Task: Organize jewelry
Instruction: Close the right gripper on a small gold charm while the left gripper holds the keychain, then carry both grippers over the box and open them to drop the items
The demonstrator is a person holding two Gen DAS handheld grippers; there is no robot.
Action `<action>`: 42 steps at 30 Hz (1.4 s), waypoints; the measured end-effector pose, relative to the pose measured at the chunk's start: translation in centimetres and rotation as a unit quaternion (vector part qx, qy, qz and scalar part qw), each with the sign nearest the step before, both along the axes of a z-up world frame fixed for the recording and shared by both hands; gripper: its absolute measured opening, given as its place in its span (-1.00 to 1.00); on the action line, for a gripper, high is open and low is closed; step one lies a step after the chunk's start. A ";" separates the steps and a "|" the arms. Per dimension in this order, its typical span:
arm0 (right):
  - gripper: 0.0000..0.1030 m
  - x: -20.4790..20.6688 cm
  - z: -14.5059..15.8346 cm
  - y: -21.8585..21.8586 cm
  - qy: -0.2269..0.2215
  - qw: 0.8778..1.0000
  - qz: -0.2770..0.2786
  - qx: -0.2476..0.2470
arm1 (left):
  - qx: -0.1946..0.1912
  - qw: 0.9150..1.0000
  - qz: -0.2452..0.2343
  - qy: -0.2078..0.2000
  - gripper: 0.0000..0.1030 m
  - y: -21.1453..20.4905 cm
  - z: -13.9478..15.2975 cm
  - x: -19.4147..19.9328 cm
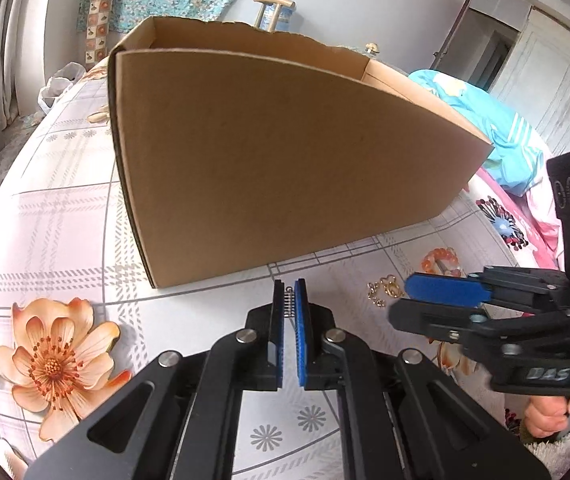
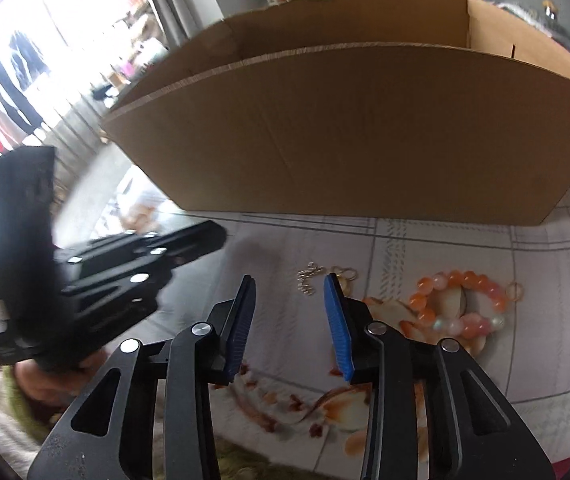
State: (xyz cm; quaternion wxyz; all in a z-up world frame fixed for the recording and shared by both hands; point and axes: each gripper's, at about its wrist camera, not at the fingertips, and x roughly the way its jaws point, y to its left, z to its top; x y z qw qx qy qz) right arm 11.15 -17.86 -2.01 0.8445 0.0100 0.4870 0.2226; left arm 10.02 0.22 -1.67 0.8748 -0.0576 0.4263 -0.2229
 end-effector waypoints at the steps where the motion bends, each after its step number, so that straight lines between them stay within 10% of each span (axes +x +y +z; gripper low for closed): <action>1: -0.41 0.2 -0.1 0.1 -0.001 1.000 -0.001 -0.003 | -0.002 1.000 -0.001 0.002 -0.92 0.0 -0.1 0.0; 21: -1.00 2.1 -0.8 3.4 -0.036 0.994 0.009 -0.103 | -0.023 1.000 -0.006 0.004 -0.92 1.2 -0.4 0.0; 42: -1.00 1.7 7.7 -3.4 -0.062 0.991 -0.025 0.120 | -0.049 0.996 -0.034 -0.062 -0.92 2.1 6.9 -3.2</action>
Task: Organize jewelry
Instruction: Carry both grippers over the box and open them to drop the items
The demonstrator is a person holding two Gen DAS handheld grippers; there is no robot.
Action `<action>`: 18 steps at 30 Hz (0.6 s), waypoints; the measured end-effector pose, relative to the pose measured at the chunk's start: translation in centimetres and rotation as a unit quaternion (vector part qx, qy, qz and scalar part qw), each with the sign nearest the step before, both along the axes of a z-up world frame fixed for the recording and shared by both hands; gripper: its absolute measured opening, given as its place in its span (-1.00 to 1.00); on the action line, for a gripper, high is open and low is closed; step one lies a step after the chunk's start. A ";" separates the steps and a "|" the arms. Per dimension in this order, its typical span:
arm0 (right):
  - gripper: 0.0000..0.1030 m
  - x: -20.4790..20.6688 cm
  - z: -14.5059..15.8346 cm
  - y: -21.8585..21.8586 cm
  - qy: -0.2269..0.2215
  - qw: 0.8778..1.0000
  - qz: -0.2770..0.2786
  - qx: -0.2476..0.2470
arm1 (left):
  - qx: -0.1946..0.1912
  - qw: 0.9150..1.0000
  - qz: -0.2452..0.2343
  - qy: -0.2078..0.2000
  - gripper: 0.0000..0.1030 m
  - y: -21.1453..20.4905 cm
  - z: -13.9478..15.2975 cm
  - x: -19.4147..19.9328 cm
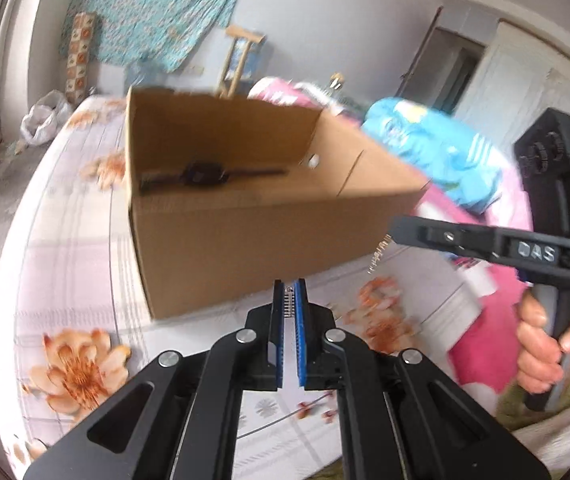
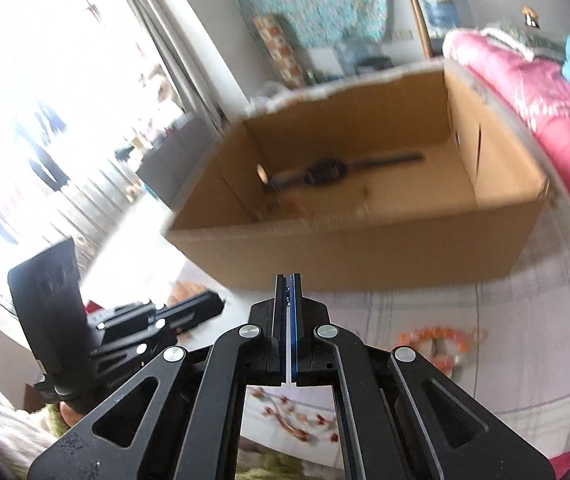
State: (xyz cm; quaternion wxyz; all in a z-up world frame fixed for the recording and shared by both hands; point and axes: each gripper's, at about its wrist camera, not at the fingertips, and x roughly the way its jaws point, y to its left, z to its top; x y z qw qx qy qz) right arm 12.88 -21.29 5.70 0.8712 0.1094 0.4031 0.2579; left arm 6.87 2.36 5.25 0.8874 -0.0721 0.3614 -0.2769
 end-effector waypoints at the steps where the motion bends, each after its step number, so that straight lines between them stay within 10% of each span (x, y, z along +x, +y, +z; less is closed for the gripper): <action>1: -1.00 0.1 0.9 -0.3 -0.011 1.000 0.002 0.011 | -0.007 1.000 -0.007 -0.013 -0.92 0.1 1.3 0.0; 9: -1.00 2.5 4.9 -0.6 -0.067 0.997 0.005 0.034 | -0.006 0.999 -0.024 -0.039 -0.92 -1.6 5.7 4.4; 18: -0.97 6.9 2.7 -0.7 -0.024 0.999 -0.021 0.000 | 0.010 0.998 -0.037 0.053 -0.91 -4.4 2.2 11.8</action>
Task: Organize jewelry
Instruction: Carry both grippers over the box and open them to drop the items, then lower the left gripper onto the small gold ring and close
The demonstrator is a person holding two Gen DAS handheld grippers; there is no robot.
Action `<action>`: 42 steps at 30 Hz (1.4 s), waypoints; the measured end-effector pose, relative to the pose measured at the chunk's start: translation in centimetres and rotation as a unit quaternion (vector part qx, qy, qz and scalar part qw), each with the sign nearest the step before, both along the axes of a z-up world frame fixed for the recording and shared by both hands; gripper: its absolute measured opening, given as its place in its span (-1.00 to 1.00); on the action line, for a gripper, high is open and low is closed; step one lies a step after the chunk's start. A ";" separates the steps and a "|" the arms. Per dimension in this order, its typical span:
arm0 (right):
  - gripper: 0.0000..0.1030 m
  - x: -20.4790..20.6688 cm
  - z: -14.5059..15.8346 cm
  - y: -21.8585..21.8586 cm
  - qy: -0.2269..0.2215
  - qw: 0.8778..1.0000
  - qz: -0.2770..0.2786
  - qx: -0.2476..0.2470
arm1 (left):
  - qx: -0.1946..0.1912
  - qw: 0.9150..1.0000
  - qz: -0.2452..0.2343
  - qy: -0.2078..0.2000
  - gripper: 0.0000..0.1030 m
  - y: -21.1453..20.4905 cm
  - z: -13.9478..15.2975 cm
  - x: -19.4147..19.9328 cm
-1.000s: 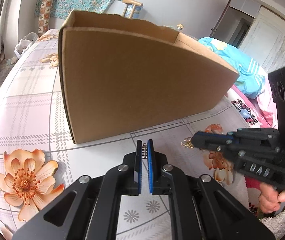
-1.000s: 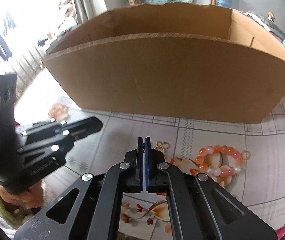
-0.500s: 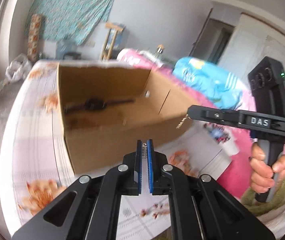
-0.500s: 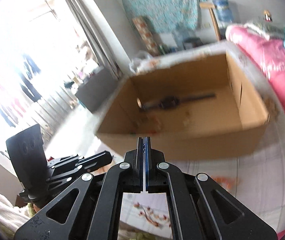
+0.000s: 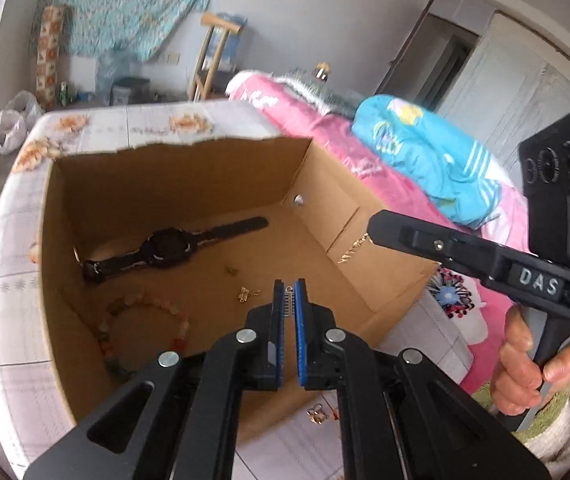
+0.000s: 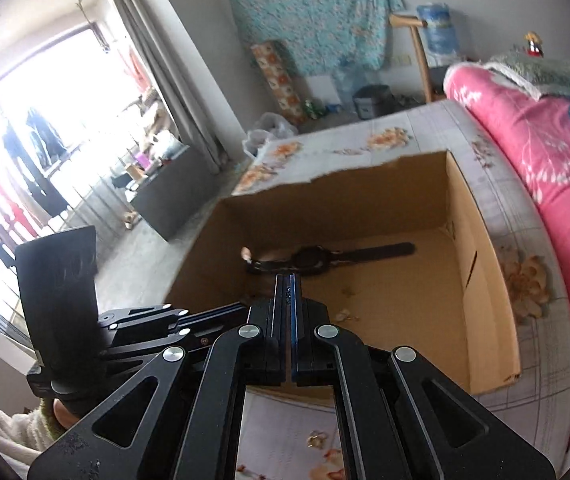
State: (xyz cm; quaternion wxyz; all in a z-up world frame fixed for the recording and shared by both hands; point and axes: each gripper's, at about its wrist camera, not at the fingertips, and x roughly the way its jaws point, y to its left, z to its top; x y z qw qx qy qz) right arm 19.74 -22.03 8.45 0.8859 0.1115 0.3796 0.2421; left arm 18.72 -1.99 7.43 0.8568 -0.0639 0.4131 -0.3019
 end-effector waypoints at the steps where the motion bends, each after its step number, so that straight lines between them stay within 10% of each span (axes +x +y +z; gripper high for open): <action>1: -0.90 0.1 -0.1 -0.1 0.005 1.000 -0.002 -0.002 | 0.003 1.000 0.001 0.007 -0.91 -0.3 -0.4 0.5; 11: -0.63 -0.6 -0.3 -3.0 0.016 0.999 -0.025 0.017 | 0.004 0.999 0.024 0.030 -0.29 -0.2 -1.0 1.5; 27: -0.39 -5.6 1.9 -5.4 -0.018 0.998 -0.046 0.034 | 0.034 0.997 0.019 -0.066 0.39 0.4 3.0 -4.9; 42: -0.35 -11.5 -0.8 -5.1 0.005 0.999 -0.042 0.018 | 0.050 0.995 -0.038 -0.075 0.72 0.1 0.3 -12.8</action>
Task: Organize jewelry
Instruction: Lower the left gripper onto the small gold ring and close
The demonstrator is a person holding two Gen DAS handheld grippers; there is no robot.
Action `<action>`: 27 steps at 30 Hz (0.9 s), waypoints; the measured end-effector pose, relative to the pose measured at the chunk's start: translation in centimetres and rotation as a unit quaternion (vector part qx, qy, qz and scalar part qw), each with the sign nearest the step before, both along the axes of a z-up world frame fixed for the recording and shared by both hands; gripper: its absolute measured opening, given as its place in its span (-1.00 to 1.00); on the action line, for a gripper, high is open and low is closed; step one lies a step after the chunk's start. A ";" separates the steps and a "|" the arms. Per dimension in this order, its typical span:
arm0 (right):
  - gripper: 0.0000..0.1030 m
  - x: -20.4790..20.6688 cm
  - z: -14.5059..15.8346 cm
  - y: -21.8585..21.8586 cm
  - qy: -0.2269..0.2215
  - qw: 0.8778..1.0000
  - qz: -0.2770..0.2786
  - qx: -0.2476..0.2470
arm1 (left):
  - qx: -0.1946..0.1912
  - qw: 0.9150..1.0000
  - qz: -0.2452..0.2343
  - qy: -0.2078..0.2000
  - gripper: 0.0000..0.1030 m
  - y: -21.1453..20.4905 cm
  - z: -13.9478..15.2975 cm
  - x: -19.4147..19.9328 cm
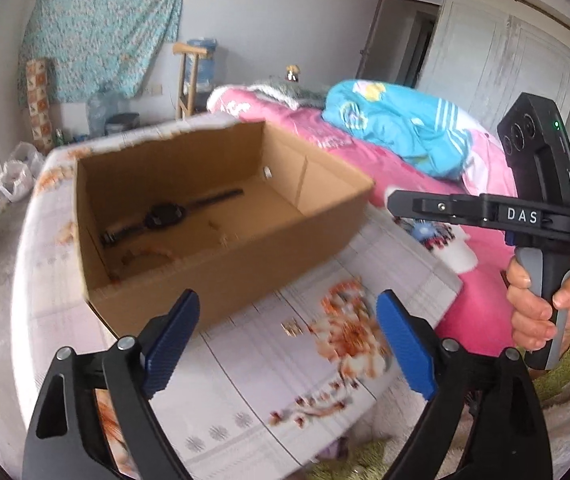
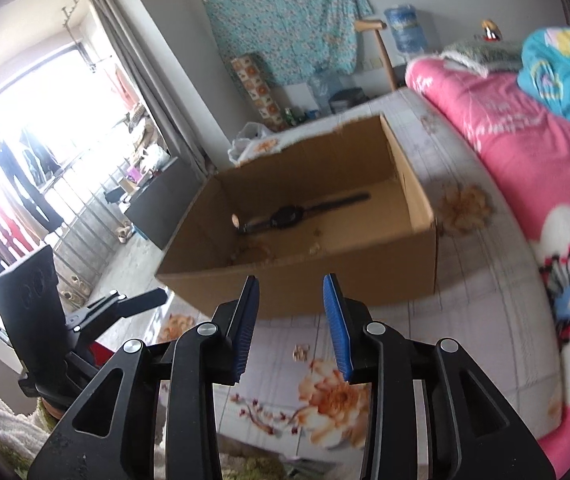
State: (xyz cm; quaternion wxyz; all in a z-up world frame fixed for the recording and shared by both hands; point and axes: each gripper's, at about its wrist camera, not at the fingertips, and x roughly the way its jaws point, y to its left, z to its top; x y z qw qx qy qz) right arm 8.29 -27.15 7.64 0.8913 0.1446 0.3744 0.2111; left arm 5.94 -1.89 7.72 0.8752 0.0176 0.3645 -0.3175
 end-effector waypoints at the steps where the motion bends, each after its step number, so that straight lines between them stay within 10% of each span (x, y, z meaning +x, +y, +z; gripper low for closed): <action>1: -0.35 -0.1 -0.5 0.0 0.006 1.000 -0.001 0.000 | 0.004 1.000 -0.001 0.007 0.72 -0.3 -0.7 -0.1; 8: -0.35 -0.5 -5.2 0.4 0.073 0.997 -0.002 0.010 | 0.051 0.999 0.001 0.000 0.71 -2.7 -5.0 -0.1; 18: -0.44 -0.6 -9.5 2.0 0.122 0.992 0.022 -0.005 | 0.078 0.996 -0.032 0.022 -0.20 -6.5 -8.3 2.7; 27: -0.47 0.3 -11.1 2.1 0.142 0.989 0.029 0.014 | 0.122 0.992 -0.038 0.019 -0.53 -7.9 -9.8 3.5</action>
